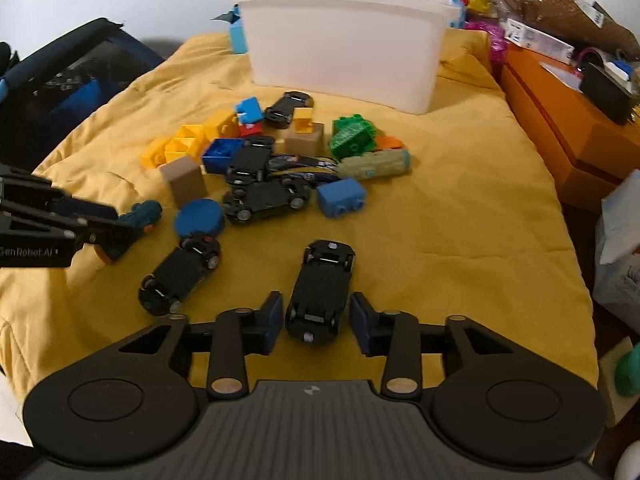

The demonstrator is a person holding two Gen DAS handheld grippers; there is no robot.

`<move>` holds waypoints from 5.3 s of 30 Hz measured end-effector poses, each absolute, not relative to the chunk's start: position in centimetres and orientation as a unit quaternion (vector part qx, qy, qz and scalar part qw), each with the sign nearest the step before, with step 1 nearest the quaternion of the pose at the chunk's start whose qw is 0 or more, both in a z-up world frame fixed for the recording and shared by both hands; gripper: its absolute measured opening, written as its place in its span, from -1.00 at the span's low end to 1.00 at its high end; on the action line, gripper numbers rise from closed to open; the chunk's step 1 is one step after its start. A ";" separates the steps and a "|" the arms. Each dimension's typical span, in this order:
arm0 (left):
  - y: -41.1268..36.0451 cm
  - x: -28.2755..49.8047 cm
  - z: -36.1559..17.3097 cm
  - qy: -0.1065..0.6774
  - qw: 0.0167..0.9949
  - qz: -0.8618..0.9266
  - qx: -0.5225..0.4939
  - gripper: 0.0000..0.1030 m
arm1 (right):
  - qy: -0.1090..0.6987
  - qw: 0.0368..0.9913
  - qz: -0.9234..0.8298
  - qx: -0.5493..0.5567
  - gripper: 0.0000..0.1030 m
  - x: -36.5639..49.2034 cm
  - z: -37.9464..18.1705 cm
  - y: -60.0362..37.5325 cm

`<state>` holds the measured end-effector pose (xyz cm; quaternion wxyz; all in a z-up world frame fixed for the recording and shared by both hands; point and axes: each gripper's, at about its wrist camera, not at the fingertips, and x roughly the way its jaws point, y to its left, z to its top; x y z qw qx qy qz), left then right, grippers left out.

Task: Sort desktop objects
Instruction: 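Grasp the teal figure with the left tool while the right tool grasps a black car, then carry the teal figure and black car into the white bin and release, then grasp the yellow brick with the left tool while the right tool grasps the blue brick, then lower both bricks into the white bin and open both tools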

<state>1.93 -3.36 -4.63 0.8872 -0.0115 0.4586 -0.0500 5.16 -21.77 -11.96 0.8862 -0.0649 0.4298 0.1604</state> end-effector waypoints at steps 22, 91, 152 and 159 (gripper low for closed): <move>-2.7 1.9 -4.6 0.442 0.895 -0.056 -0.024 -0.44 | 0.413 0.893 0.170 -0.046 -0.36 5.2 -10.8 -21.3; 0.9 27.1 11.2 0.367 0.928 -0.022 -0.056 -0.04 | 0.376 0.915 0.146 0.012 -0.05 31.2 2.3 -23.9; 2.4 18.7 8.5 0.350 0.934 -0.037 -0.061 -0.49 | 0.334 0.924 0.184 0.037 -0.27 22.8 0.6 -23.5; 2.5 25.0 10.4 0.365 0.929 -0.040 -0.055 -0.49 | 0.354 0.920 0.160 0.045 -0.27 28.0 2.0 -24.4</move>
